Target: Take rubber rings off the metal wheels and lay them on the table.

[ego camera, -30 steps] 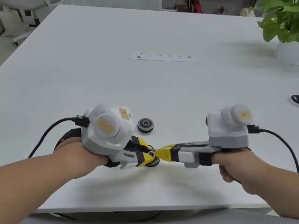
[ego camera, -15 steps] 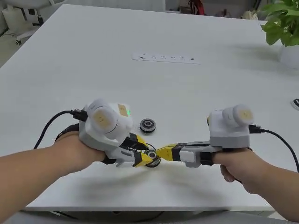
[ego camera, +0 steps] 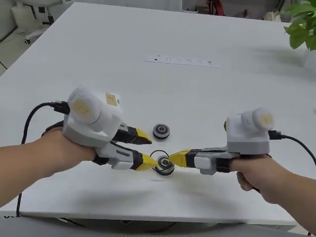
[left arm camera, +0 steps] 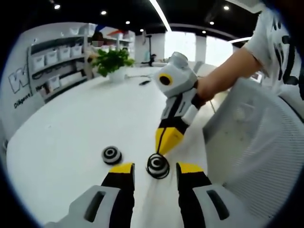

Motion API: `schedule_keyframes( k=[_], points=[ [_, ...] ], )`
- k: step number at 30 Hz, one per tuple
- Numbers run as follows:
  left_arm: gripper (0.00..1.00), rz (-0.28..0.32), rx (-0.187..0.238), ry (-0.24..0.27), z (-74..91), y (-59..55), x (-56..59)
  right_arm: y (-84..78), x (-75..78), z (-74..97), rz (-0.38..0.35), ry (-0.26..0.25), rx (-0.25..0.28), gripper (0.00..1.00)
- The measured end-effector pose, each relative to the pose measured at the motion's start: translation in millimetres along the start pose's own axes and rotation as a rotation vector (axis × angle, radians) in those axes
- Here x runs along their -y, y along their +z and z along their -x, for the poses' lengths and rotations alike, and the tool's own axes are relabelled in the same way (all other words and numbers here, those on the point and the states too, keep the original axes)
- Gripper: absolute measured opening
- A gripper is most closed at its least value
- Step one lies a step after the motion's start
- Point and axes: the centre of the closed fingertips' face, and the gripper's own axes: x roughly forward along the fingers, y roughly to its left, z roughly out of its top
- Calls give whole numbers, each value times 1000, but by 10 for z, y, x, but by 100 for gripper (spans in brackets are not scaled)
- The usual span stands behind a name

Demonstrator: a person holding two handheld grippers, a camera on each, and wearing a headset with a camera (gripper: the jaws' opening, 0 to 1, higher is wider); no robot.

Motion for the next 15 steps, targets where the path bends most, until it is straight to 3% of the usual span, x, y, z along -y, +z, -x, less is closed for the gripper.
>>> schedule_keyframes(
  k=[8, 15],
  points=[
    [46, 9, 65, 11, 242, 117, -1, 38, -31, -35, 1, 15, -6, 0],
    [55, -7, 74, 24, 414, 49, -12, 102, -75, -62, 18, 26, -2, 0]
  ],
)
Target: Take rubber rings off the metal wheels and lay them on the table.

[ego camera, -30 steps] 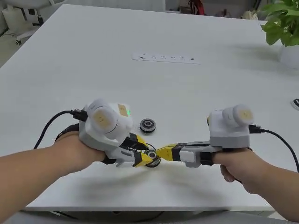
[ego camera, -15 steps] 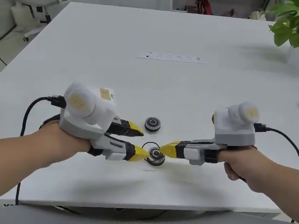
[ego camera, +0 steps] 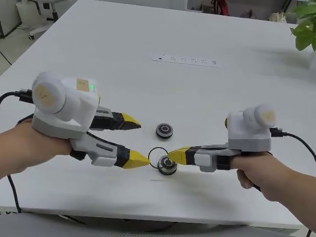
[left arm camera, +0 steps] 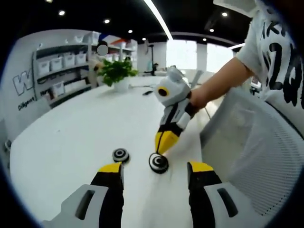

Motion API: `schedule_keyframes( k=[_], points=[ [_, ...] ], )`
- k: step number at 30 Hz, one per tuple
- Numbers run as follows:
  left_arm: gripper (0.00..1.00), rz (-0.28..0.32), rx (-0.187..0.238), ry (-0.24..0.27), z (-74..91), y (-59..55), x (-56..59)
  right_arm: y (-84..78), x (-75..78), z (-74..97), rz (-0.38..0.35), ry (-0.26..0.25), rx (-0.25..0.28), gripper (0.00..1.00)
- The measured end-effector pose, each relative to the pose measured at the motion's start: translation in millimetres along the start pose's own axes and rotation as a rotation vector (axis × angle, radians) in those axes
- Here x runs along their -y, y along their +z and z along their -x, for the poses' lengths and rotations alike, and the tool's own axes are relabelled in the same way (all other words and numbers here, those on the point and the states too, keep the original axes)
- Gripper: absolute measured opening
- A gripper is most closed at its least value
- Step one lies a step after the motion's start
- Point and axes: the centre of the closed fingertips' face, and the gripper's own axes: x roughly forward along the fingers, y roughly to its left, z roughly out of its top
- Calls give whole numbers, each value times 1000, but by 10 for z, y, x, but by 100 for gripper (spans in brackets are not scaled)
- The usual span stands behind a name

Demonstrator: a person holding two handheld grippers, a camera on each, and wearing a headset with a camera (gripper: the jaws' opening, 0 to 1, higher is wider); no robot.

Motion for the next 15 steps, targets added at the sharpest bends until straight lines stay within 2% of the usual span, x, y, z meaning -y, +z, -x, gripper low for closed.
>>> schedule_keyframes(
  k=[6, 15],
  points=[
    [61, 33, 6, 45, 161, -83, -106, 81, -61, -36, 10, 18, 8, 0],
    [68, 75, 11, 87, 316, -189, -154, 161, -101, -116, 17, 37, 12, 0]
  ],
)
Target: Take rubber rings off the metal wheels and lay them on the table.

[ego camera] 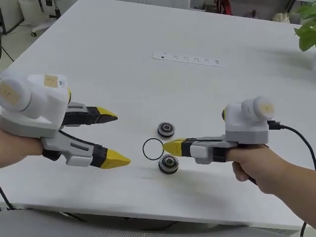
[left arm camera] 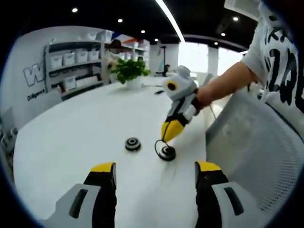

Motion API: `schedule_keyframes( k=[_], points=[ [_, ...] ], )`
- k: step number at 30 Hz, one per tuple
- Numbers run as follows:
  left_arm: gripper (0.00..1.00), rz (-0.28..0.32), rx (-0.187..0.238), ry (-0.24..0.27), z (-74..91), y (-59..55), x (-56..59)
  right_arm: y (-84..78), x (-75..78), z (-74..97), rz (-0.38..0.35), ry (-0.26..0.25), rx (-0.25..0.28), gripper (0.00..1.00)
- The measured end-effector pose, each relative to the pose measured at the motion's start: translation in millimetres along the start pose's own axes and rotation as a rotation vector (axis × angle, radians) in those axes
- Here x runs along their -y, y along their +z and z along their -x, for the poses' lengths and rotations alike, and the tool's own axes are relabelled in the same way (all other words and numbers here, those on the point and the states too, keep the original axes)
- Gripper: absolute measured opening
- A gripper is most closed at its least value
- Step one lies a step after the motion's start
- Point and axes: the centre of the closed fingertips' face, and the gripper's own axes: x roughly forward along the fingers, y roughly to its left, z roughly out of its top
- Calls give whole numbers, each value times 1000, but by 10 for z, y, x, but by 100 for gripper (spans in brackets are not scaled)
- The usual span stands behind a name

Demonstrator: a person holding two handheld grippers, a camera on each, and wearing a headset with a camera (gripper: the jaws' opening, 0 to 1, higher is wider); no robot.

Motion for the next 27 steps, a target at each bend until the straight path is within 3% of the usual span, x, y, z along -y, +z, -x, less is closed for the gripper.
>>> schedule_keyframes(
  k=[10, 27],
  points=[
    [75, 25, -14, 45, 129, -145, -95, 65, -20, -119, 25, 7, -11, 0],
    [83, 52, -22, 102, 253, -238, -247, 205, -23, -386, 55, -3, -5, 0]
  ],
)
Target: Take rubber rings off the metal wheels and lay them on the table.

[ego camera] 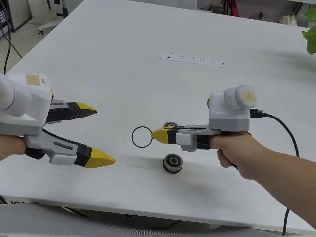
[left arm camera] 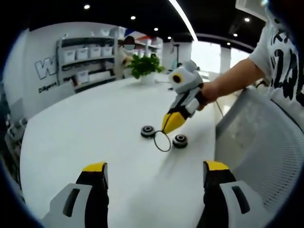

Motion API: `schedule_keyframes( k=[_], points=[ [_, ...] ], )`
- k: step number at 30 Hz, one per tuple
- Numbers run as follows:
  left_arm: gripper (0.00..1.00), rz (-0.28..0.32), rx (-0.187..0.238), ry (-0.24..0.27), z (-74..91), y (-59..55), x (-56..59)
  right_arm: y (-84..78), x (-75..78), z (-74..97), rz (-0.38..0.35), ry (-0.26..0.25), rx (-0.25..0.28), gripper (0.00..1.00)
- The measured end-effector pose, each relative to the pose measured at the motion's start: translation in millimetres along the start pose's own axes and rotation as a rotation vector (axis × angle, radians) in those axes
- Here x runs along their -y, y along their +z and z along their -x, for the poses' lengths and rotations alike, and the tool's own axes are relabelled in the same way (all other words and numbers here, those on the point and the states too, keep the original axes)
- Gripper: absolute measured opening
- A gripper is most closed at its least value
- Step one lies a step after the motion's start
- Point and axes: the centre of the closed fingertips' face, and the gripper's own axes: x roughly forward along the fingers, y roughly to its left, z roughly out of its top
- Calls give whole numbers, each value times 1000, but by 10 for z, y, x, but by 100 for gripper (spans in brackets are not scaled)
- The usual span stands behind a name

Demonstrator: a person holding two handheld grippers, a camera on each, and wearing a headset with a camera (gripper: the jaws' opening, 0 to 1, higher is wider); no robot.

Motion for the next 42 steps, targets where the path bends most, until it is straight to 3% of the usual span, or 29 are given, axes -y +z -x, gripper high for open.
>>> schedule_keyframes(
  k=[17, 30, 42],
  points=[
    [84, 20, -20, 19, 50, -100, -82, -182, -9, -312, 72, -35, -81, 0],
    [85, 42, -15, 16, 50, -99, -56, -279, 32, -363, 132, -60, -118, 0],
    [85, 42, -15, 15, 47, -84, -61, -265, 45, -314, 144, -61, -111, 21]
  ],
)
